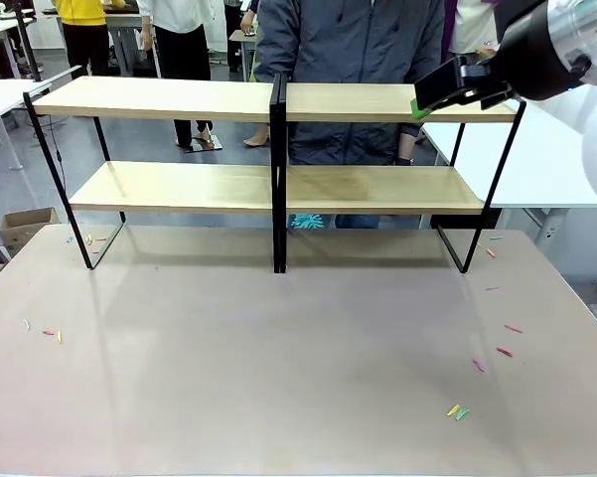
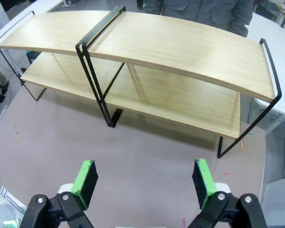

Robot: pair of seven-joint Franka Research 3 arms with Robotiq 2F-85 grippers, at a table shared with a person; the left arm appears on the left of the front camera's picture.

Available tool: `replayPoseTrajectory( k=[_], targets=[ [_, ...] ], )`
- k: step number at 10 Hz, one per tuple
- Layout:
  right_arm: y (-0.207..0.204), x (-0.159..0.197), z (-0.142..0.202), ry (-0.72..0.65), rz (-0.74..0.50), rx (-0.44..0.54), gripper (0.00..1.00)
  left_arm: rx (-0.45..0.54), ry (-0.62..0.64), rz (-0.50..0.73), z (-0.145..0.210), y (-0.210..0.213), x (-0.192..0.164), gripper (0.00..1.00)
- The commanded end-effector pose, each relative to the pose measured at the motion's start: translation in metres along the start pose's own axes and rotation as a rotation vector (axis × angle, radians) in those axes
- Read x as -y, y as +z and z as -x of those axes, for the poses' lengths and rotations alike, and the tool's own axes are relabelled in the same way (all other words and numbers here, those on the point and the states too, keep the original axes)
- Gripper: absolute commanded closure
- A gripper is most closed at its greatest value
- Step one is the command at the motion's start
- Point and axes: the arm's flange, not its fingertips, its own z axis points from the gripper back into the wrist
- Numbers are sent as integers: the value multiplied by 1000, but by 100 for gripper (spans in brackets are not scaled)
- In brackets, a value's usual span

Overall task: Clean the shelves.
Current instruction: Clean another randomly selected level of the Shelf with the Duster, then place the Duster on the table.

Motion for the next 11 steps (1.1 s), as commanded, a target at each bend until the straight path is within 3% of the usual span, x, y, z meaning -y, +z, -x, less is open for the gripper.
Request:
replayPoseTrajectory(
  k=[1,11],
  targets=[
    [0,0,-1,-3,-4,-1,0,-111,-107,85,-2,-24,19,87],
    [0,0,-1,-3,-4,-1,0,-100,-88,75,-1,-28,17,87]
  ],
)
